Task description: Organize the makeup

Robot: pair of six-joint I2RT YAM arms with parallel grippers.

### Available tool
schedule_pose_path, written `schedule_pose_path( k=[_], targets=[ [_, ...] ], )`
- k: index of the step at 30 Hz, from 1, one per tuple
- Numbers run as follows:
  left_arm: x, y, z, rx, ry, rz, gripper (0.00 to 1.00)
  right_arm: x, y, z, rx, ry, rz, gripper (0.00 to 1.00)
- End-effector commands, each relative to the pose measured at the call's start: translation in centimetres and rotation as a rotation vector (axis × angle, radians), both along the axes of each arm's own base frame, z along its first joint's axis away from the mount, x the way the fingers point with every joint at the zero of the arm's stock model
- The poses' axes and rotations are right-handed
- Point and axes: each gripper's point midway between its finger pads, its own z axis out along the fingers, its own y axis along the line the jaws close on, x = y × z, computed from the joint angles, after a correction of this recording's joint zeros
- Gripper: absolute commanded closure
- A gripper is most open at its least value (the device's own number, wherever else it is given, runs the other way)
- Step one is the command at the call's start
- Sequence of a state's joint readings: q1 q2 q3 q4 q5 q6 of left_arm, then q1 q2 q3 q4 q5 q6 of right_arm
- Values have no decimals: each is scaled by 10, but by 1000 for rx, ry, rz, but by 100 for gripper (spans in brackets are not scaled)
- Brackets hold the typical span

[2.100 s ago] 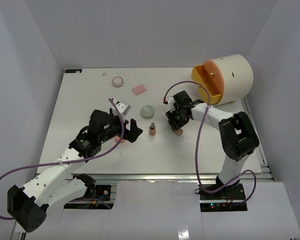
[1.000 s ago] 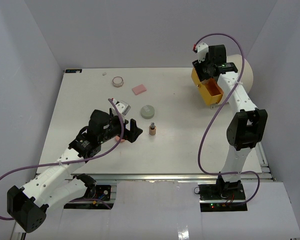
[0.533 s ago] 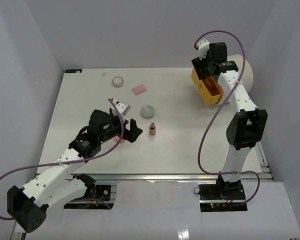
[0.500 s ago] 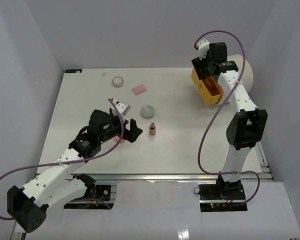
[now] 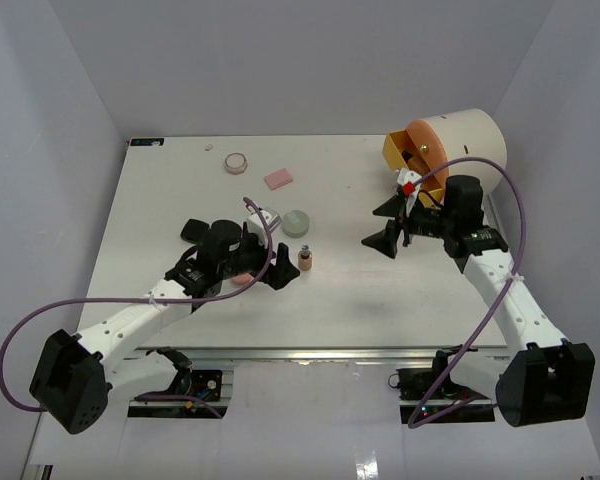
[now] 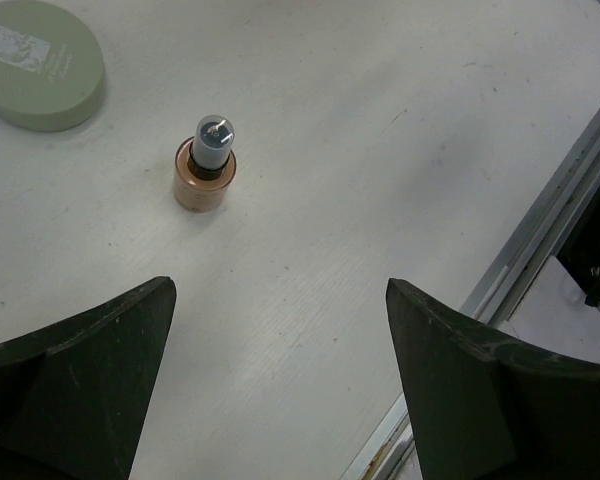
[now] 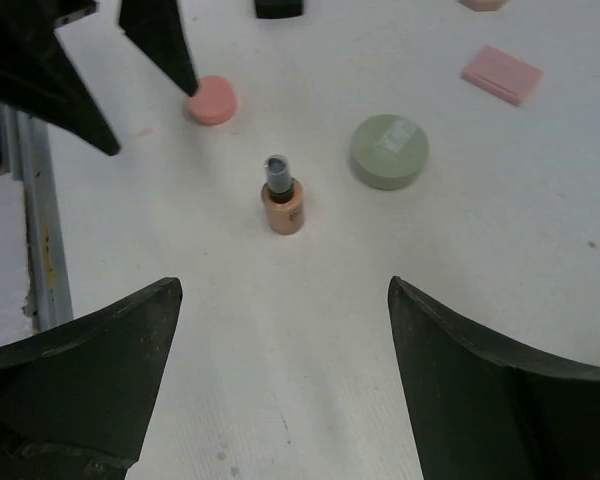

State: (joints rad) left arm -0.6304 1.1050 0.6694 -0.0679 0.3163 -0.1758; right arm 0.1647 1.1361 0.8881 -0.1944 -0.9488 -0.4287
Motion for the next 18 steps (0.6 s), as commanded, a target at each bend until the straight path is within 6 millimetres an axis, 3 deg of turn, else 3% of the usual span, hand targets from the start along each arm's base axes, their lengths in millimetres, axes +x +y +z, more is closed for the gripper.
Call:
schedule_pose_path(
  k=[1, 4, 6, 11, 18],
  targets=[
    [20, -7, -2, -62, -143, 17, 3, -31, 10, 20, 88, -232, 215, 8],
    [39, -9, -12, -78, -219, 63, 3, -38, 7, 24, 76, -343, 204, 4],
    [48, -10, -32, -37, -201, 81, 4, -42, 6, 22, 74, -360, 197, 3],
    [81, -20, -36, -19, -295, 107, 8, -45, 3, 26, 74, -386, 187, 3],
    [97, -41, -55, -6, -295, 76, 13, -46, 0, 31, 75, -400, 172, 3]
  ],
)
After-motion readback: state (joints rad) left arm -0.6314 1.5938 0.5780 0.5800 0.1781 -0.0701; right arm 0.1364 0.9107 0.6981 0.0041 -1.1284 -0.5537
